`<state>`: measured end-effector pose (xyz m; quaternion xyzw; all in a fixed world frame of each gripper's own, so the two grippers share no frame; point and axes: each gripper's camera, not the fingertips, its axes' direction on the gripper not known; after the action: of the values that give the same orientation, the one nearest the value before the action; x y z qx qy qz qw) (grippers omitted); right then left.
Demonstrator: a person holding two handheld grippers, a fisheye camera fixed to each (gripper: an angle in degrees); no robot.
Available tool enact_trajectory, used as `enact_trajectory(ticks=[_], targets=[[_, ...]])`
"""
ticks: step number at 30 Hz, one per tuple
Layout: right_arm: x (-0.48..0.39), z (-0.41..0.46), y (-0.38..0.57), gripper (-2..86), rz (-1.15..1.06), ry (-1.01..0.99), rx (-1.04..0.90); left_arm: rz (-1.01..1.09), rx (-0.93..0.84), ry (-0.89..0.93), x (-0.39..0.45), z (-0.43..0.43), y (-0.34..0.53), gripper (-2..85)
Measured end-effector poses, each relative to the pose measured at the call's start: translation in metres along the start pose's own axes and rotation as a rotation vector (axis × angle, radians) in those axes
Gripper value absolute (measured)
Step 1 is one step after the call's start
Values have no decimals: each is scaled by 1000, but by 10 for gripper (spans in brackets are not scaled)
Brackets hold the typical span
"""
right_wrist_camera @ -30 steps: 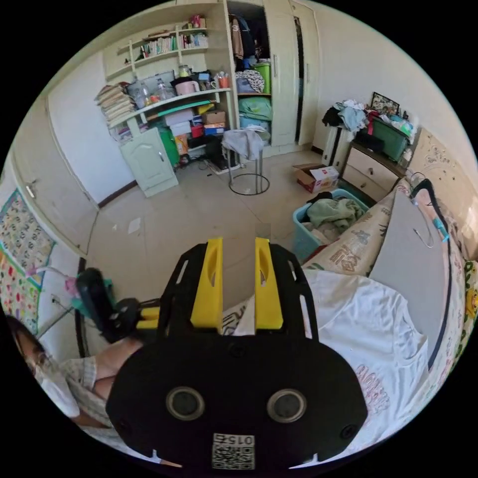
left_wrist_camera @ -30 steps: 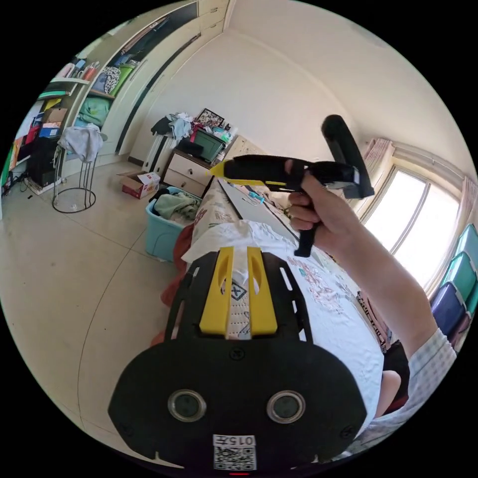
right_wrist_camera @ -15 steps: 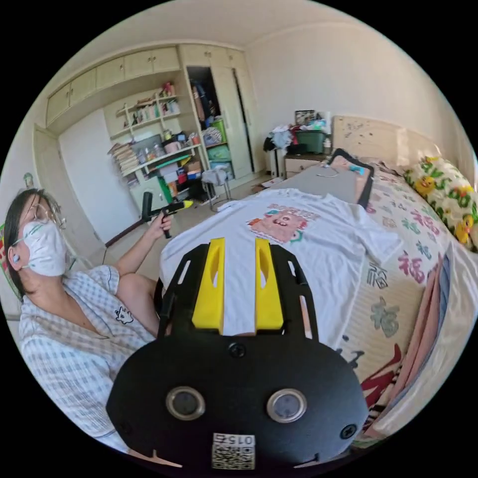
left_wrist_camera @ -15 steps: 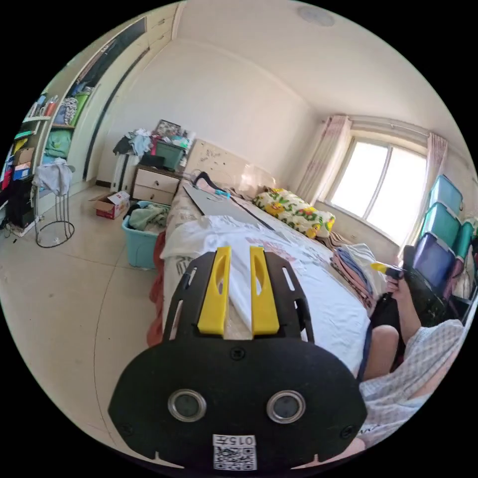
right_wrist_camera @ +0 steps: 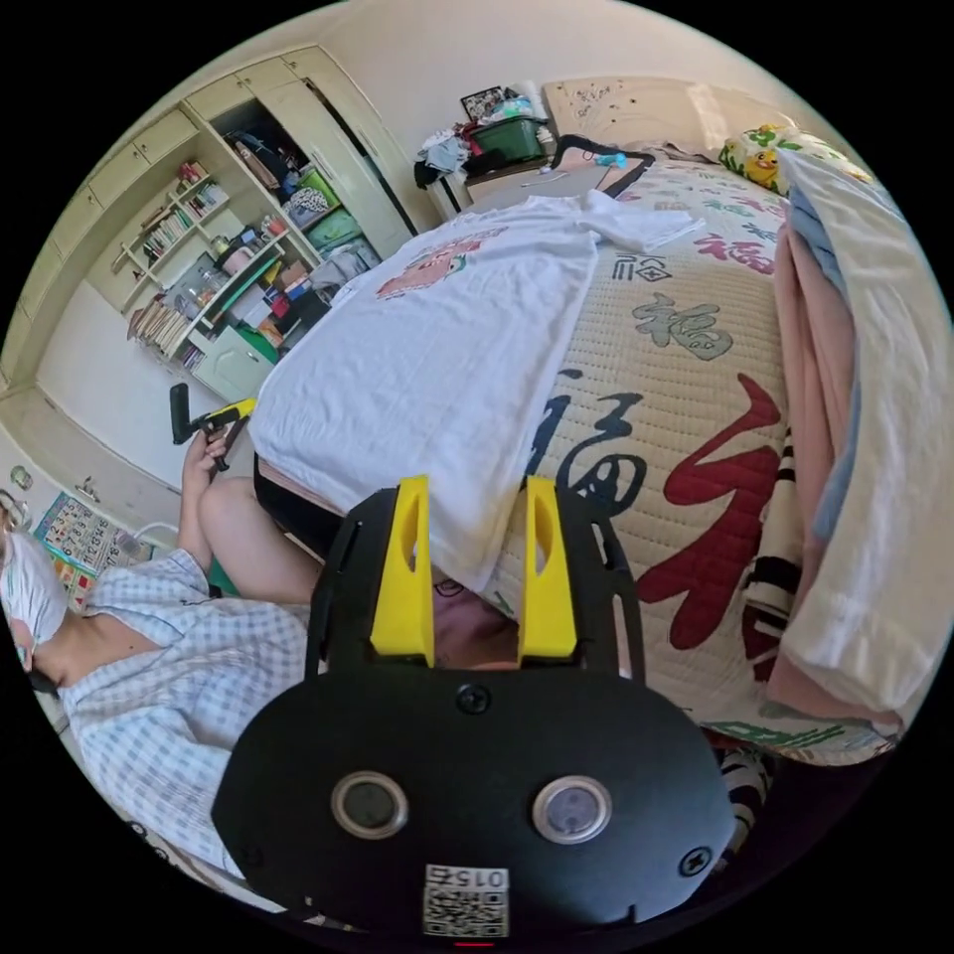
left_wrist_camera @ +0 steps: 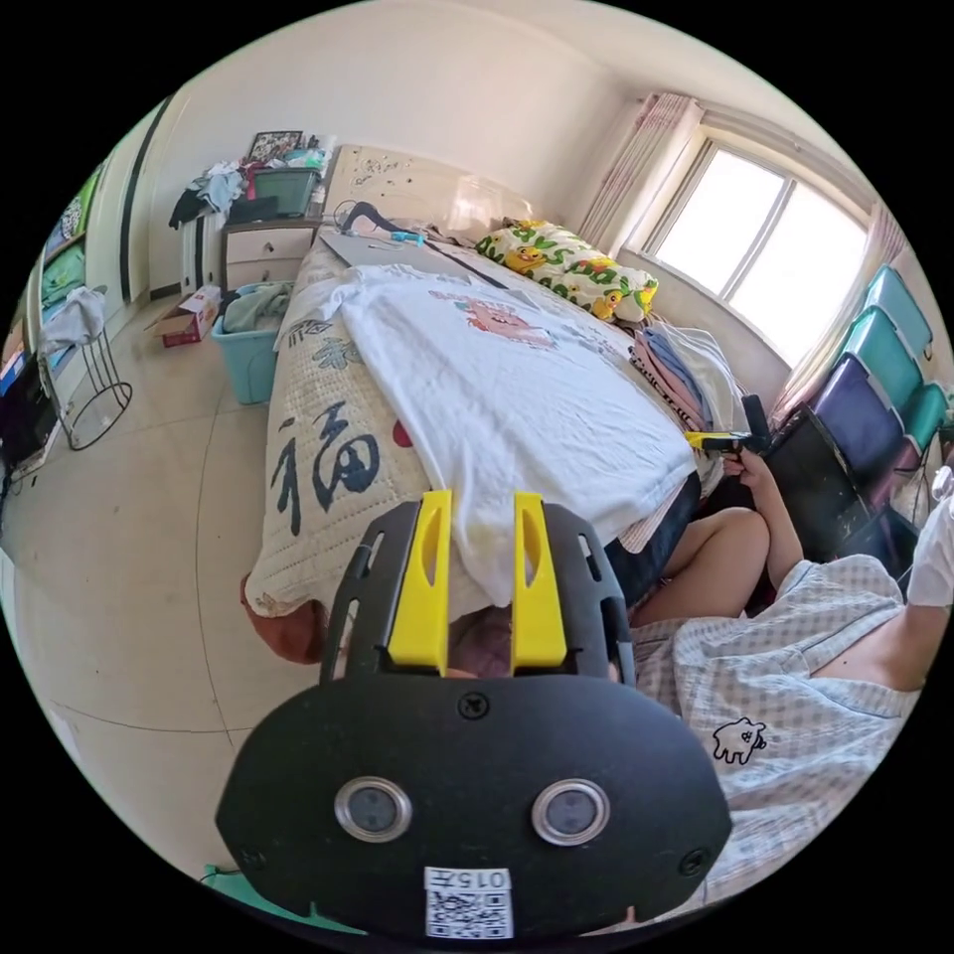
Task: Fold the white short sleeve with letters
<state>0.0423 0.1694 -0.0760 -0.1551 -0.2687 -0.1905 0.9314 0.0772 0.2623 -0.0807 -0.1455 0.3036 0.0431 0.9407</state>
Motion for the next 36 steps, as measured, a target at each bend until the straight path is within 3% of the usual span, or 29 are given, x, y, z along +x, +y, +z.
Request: enact_trajectory(ticks=[6,11,20,28,32,36], targets=[[-17,-21,-8,63,-52,-19,-41,42,-10,-55,18,-4,3,90],[-28,-52,-7,5,-65,40,-19,58,-18,-90,20,-4,-8,33],[-42,-107,11,-9,-65,1,35,83,103,-30,17,-52,0,-2],[-64,-119,3,-2,-71,91,-59,78,74,-71,16,-54,-2,3],[-79,-129,1,57,-84,185,-60,63,9,-100,10,-41,-13,29],[-74,-128,8,119,-73,50,-145,77,-9,-5,-4,-36,-15,81]])
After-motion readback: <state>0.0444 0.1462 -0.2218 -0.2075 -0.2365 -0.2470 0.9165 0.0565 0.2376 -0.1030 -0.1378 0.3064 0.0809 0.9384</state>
